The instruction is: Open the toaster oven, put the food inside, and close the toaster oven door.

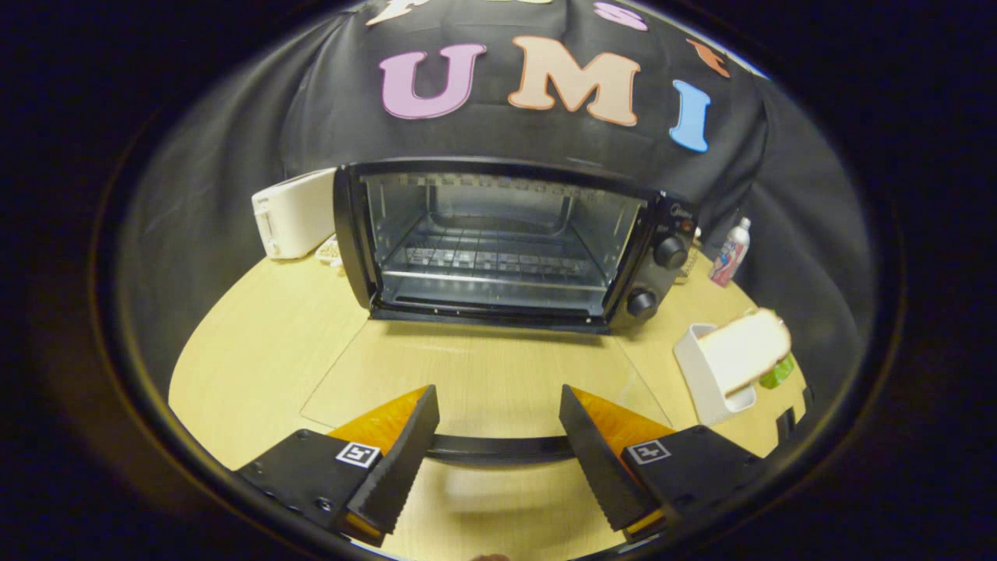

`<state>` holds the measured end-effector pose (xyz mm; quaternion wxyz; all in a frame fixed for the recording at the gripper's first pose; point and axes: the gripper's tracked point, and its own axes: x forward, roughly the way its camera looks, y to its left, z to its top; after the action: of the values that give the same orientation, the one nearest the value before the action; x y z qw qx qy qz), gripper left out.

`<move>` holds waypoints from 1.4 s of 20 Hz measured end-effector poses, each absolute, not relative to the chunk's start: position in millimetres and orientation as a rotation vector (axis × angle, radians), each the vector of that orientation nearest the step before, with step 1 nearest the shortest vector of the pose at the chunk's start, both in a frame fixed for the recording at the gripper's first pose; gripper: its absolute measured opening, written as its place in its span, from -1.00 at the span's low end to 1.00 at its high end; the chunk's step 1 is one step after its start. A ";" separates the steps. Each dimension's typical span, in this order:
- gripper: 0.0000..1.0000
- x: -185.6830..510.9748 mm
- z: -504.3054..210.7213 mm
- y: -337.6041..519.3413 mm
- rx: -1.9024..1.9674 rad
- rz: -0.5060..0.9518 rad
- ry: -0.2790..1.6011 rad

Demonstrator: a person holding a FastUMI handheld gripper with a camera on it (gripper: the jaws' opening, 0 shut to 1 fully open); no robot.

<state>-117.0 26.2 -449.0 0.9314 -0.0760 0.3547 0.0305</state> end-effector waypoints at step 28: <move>0.99 -54.0 -298.3 -252.7 0.146 -0.519 0.364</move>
<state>-54.0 -252.7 -298.3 0.9476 0.0716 0.1786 -0.2549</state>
